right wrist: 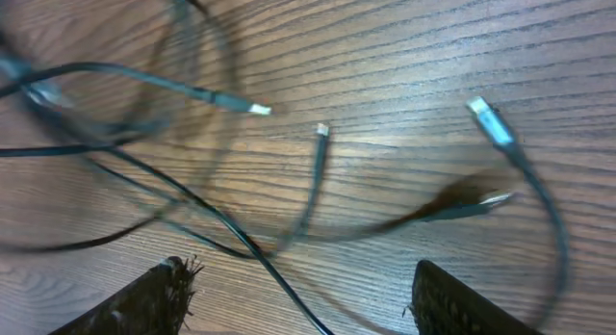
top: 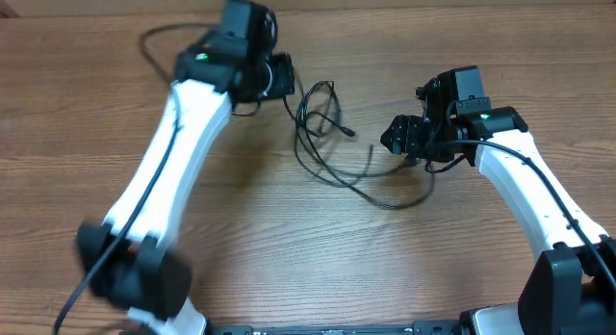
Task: Untangle cables
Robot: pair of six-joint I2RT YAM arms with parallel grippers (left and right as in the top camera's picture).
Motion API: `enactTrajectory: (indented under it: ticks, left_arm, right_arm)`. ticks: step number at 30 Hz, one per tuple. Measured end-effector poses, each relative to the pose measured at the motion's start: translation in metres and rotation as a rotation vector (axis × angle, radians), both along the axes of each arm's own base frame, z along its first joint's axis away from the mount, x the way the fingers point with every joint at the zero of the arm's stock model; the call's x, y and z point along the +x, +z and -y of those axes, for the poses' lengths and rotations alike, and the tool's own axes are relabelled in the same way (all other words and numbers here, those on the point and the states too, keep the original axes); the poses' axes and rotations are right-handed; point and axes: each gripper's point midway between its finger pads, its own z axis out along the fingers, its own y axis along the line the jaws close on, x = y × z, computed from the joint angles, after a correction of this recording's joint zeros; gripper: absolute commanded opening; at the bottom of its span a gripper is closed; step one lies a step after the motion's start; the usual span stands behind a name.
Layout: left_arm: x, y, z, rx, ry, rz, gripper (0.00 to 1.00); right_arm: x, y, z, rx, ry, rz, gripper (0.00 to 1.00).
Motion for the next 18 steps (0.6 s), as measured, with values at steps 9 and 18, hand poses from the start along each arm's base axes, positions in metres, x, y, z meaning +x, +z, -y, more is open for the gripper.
enactTrajectory:
  ticks: [9,18]
  left_arm:
    - [-0.046,0.065,0.023,-0.085,-0.155,0.087,0.04]
    - [-0.052,0.009,0.017,0.036,-0.171,-0.077,0.65]
  right_arm:
    - [0.000,0.000,0.000,0.000,0.000,0.002,0.72]
    - [0.000,0.000,0.000,-0.001,0.000,-0.001,0.72]
